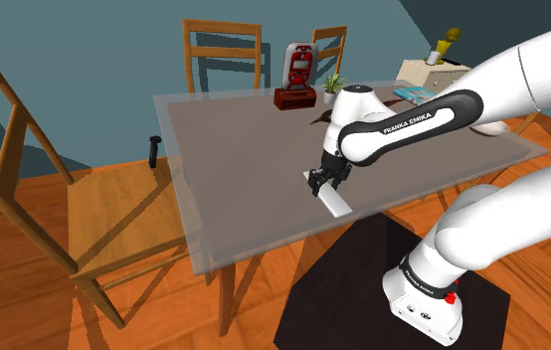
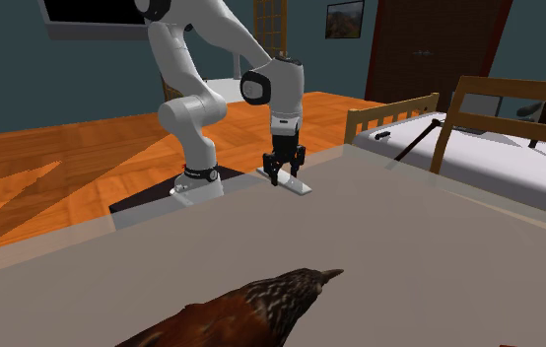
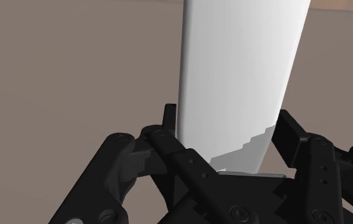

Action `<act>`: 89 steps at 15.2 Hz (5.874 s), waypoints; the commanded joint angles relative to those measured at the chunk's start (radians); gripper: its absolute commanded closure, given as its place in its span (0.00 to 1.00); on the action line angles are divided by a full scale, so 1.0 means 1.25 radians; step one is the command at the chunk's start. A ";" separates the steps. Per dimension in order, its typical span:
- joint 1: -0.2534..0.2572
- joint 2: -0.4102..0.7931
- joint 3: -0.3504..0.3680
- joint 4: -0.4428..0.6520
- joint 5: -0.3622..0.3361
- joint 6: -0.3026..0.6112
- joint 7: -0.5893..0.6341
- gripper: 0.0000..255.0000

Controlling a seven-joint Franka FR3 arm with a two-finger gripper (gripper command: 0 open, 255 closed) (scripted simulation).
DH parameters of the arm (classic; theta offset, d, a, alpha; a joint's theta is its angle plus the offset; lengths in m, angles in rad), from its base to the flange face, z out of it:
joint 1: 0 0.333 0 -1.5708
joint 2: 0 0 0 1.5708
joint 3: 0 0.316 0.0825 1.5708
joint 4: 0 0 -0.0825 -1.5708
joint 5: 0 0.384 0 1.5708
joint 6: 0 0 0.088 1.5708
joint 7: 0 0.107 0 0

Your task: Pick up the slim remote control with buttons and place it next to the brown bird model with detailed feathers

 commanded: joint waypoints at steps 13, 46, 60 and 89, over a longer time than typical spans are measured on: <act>0.001 -0.091 -0.007 0.064 -0.001 -0.155 -0.002 1.00; -0.071 0.086 -0.141 0.455 -0.070 -0.368 -0.161 1.00; -0.133 0.410 -0.233 0.792 -0.038 -0.382 -0.328 1.00; -0.137 0.517 -0.230 0.612 -0.013 -0.097 -0.344 1.00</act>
